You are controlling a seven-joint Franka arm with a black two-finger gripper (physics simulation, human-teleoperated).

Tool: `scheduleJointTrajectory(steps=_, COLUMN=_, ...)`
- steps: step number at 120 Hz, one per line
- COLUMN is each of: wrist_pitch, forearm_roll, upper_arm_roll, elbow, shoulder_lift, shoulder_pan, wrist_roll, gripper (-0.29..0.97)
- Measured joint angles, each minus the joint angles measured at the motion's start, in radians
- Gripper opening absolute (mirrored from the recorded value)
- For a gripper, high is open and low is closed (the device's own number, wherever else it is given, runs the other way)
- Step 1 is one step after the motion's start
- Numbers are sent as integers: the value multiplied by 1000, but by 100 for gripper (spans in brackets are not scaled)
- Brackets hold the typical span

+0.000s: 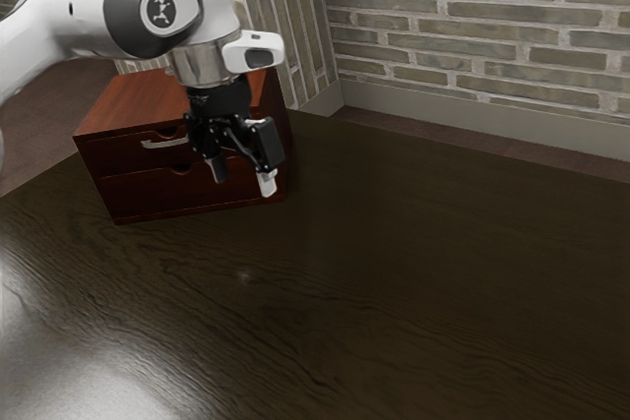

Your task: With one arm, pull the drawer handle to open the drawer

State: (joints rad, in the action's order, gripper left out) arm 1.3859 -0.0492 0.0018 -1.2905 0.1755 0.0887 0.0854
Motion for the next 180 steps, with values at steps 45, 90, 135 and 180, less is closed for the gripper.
scheduleJointTrajectory(steps=45, wrist_pitch=-4, forearm_roll=-27, upper_arm_roll=11, elbow=4, shoulder_lift=-4, shoulder_pan=15, wrist_roll=0, gripper=68)
scheduleJointTrajectory(steps=90, wrist_pitch=-140, forearm_roll=-12, upper_arm_roll=43, elbow=135, shoulder_lift=-110, shoulder_pan=28, wrist_roll=3, gripper=68)
scheduleJointTrajectory(steps=135, wrist_pitch=-13, forearm_roll=17, upper_arm_roll=49, elbow=-263, shoulder_lift=-287, shoulder_pan=-50, wrist_roll=128, gripper=68)
scheduleJointTrajectory(steps=180, wrist_pitch=314, forearm_roll=63, upper_arm_roll=83, elbow=-789, shoulder_lift=-601, shoulder_pan=27, wrist_roll=532, gripper=68)
